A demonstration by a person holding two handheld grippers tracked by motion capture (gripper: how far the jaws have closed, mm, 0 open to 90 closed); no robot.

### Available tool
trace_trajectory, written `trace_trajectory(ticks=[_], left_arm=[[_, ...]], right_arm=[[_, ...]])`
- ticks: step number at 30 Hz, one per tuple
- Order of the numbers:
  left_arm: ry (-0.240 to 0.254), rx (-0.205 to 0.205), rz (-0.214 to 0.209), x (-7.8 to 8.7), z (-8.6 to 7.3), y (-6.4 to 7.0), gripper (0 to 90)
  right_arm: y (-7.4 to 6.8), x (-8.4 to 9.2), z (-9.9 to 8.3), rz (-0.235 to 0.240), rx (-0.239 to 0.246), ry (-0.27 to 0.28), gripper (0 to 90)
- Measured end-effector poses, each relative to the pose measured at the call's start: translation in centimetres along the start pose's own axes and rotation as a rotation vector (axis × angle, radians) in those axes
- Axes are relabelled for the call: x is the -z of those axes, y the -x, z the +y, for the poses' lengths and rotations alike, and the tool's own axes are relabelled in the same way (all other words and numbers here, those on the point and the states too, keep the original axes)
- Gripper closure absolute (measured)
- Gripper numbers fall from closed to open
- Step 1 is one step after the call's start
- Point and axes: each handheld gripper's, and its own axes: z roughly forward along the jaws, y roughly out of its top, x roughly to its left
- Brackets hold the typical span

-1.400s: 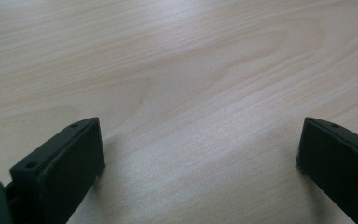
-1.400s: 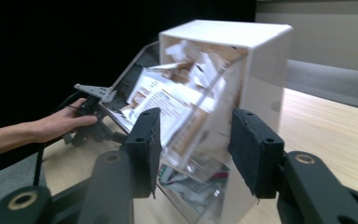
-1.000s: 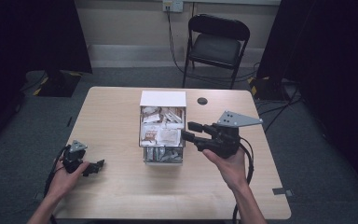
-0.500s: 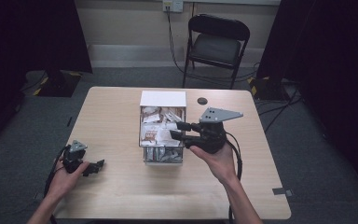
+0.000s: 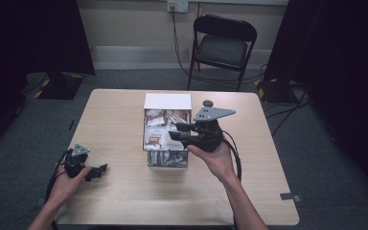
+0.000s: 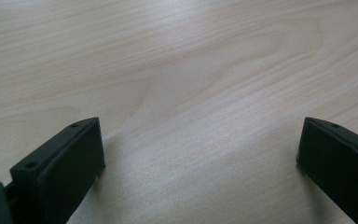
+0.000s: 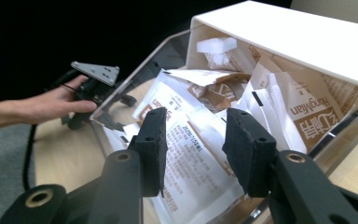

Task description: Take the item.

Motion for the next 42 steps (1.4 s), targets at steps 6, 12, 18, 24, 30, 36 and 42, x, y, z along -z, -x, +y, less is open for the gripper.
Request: trace_trajectory(ticks=[6, 12, 18, 24, 30, 36, 42], left_arm=[[0.000, 0.000, 0.000, 0.0, 0.0, 0.0, 0.2], [0.000, 0.000, -0.001, 0.0, 0.0, 0.0, 0.2], [0.000, 0.000, -0.001, 0.0, 0.0, 0.0, 0.2], [0.000, 0.000, 0.000, 0.0, 0.0, 0.0, 0.2], [0.000, 0.000, 0.000, 0.0, 0.0, 0.0, 0.2], [0.000, 0.000, 0.000, 0.0, 0.0, 0.0, 0.3], [0.000, -0.001, 0.000, 0.0, 0.0, 0.0, 0.2]], right_arm=[[0.1, -0.3, -0.1, -0.004, 0.005, -0.030, 62.3], [0.2, -0.1, -0.2, 0.016, 0.003, -0.049, 65.9], [0.5, 0.6, -0.2, 0.043, -0.015, -0.026, 70.9], [0.4, 1.2, -0.1, 0.076, -0.024, -0.008, 73.3], [0.2, 1.8, 0.0, 0.096, -0.027, 0.000, 74.0], [-0.1, 1.9, -0.1, 0.110, -0.014, -0.016, 75.0], [-0.1, 1.8, -0.2, 0.109, -0.005, -0.024, 74.2]])
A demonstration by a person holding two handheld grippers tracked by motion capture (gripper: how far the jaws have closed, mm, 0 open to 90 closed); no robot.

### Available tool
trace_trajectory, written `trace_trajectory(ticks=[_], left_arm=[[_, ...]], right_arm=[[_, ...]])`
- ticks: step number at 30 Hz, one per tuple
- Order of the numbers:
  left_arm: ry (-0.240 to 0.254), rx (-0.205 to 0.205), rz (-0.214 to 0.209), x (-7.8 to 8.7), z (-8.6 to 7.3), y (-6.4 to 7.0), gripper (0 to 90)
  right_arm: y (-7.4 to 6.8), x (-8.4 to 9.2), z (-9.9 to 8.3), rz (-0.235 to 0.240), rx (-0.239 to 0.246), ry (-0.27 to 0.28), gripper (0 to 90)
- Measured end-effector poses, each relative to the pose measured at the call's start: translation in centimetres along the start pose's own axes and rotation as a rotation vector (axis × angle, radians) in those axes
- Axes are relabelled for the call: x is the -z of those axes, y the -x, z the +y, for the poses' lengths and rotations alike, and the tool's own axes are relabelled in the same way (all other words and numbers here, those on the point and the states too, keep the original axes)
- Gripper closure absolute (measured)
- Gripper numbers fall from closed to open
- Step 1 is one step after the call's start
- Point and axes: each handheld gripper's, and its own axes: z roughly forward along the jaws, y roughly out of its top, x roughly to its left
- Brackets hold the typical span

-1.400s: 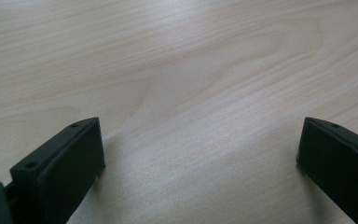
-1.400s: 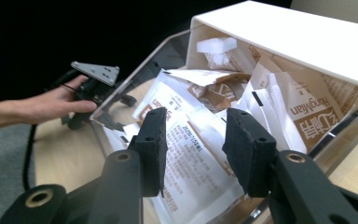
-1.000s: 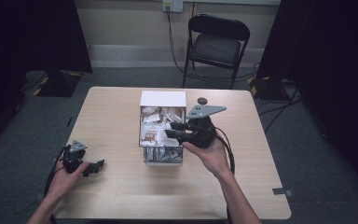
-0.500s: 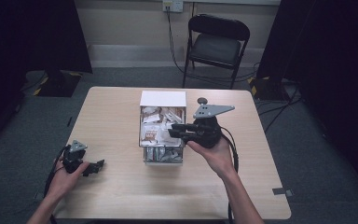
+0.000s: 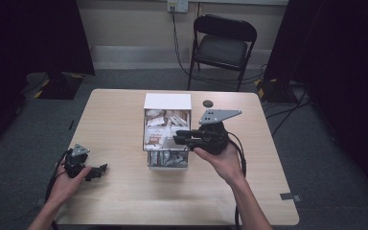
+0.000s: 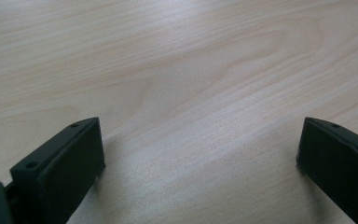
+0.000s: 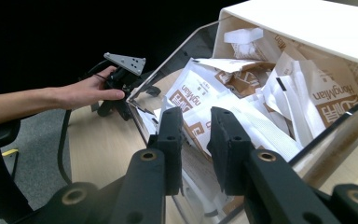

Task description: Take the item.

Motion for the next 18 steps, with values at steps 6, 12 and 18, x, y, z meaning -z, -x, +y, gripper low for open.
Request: trace_trajectory(ticks=[6, 12, 18], left_arm=[[0.000, 0.000, -0.001, -0.01, 0.00, 0.00, 0.2], [0.000, 0.000, 0.000, 0.00, 0.00, 0.00, 0.2], [0.000, 0.000, 0.000, 0.00, 0.00, 0.00, 0.2]], right_arm=[[0.13, -0.34, -0.16, 0.005, 0.012, -0.023, 70.8], [-0.04, -0.61, -0.17, 0.013, 0.027, -0.038, 77.7], [0.06, -0.43, -0.10, -0.017, 0.022, -0.009, 82.9]])
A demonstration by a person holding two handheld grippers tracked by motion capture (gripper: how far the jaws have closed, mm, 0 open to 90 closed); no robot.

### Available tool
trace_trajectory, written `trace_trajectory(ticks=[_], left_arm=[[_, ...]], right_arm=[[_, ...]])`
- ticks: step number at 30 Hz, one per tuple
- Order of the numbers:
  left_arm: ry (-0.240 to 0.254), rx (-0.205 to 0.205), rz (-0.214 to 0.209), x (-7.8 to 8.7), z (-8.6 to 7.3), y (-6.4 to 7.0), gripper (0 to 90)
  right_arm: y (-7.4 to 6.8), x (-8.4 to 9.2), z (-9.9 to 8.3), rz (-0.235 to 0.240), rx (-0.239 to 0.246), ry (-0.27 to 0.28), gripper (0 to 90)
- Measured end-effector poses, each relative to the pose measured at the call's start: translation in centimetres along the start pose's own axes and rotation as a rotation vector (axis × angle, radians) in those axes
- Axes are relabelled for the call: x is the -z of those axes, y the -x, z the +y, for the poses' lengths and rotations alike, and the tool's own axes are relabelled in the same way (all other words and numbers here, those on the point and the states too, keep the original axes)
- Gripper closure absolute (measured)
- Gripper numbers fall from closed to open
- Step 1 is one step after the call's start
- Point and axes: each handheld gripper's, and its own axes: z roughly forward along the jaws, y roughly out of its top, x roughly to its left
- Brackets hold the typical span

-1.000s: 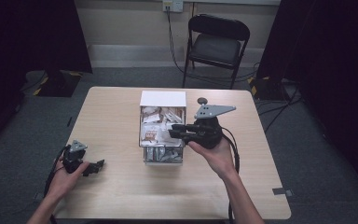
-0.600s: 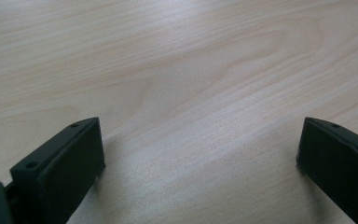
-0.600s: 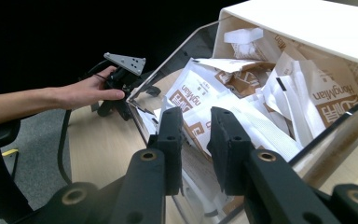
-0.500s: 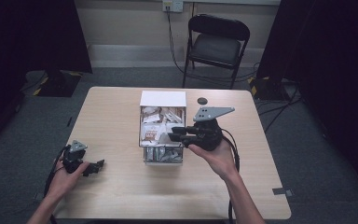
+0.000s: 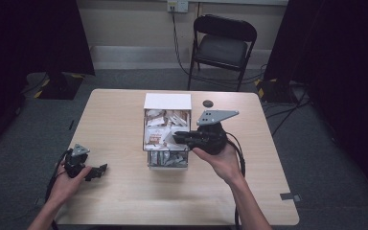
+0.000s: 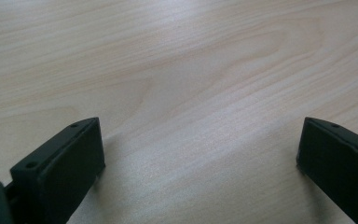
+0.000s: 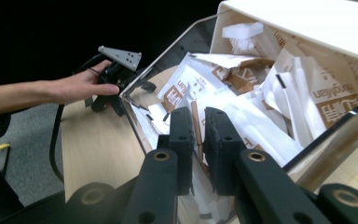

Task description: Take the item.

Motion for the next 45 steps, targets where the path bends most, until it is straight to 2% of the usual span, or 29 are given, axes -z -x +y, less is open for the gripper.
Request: trace_trajectory(ticks=[4, 10, 17, 25, 33, 45], left_arm=[[0.000, 0.000, 0.000, 0.0, 0.0, 0.0, 0.2], [0.000, 0.000, 0.000, 0.0, 0.0, 0.0, 0.2], [0.000, 0.000, 0.000, 0.0, 0.0, 0.0, 0.2], [0.000, 0.000, 0.000, 0.0, 0.0, 0.0, 0.2], [0.000, 0.000, 0.000, 0.0, 0.0, 0.0, 0.2], [0.000, 0.000, 0.000, 0.0, 0.0, 0.0, 0.2]], right_arm=[[0.1, 0.1, 0.1, -0.002, -0.012, 0.022, 86.4], [0.4, 0.0, -0.1, -0.001, -0.025, 0.028, 87.4], [0.2, -0.1, -0.1, -0.006, -0.011, 0.011, 87.9], [0.1, 0.0, 0.0, -0.008, -0.010, 0.021, 88.3], [0.3, 0.7, 0.1, -0.016, -0.030, 0.073, 88.5], [0.0, 1.2, 0.5, -0.017, -0.031, 0.115, 88.8]])
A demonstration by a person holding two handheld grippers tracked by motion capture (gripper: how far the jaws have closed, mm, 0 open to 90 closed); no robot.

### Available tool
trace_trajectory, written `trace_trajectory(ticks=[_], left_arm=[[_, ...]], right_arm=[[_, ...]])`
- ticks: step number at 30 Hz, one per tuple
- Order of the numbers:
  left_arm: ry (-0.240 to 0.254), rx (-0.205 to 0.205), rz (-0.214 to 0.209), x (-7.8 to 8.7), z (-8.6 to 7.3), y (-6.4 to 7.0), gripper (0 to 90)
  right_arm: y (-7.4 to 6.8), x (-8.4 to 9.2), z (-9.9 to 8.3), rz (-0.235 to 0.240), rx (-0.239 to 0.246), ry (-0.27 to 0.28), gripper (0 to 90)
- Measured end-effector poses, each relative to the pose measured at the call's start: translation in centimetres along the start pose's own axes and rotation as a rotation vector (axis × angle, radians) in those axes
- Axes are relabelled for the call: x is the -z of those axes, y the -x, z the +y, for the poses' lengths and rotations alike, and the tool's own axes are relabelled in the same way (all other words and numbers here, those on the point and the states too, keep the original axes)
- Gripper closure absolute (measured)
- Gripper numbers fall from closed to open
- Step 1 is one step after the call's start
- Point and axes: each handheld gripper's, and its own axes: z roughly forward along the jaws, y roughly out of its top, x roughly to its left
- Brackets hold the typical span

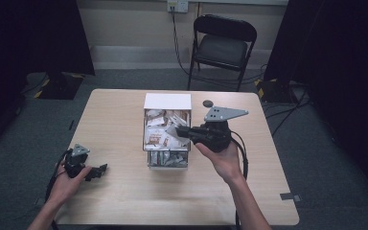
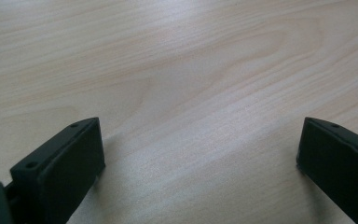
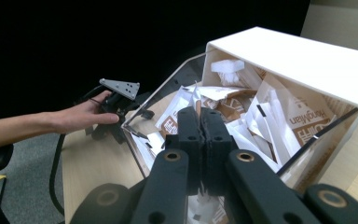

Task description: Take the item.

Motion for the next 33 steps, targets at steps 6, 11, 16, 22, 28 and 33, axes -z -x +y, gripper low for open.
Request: trace_trajectory(ticks=[6, 11, 16, 22, 28, 33], left_arm=[[0.000, 0.000, 0.000, 0.0, 0.0, 0.0, 0.2], [0.000, 0.000, 0.000, 0.0, 0.0, 0.0, 0.2], [0.000, 0.000, 0.000, 0.0, 0.0, 0.0, 0.2], [0.000, 0.001, -0.001, 0.0, 0.0, 0.0, 0.2], [0.000, 0.000, -0.001, 0.0, 0.0, 0.0, 0.2], [0.000, 0.000, 0.000, 0.0, 0.0, 0.0, 0.2]], right_arm=[[0.1, 0.3, 0.1, -0.004, -0.009, 0.024, 88.9], [0.1, 0.5, 0.1, -0.003, -0.014, 0.036, 89.0], [0.1, 1.0, 0.3, -0.003, -0.012, 0.051, 89.0], [0.2, 1.6, 0.6, -0.002, -0.014, 0.072, 89.0], [0.1, 2.3, 0.8, -0.007, -0.012, 0.084, 89.0], [0.4, 2.9, 0.7, -0.019, -0.015, 0.092, 89.1]])
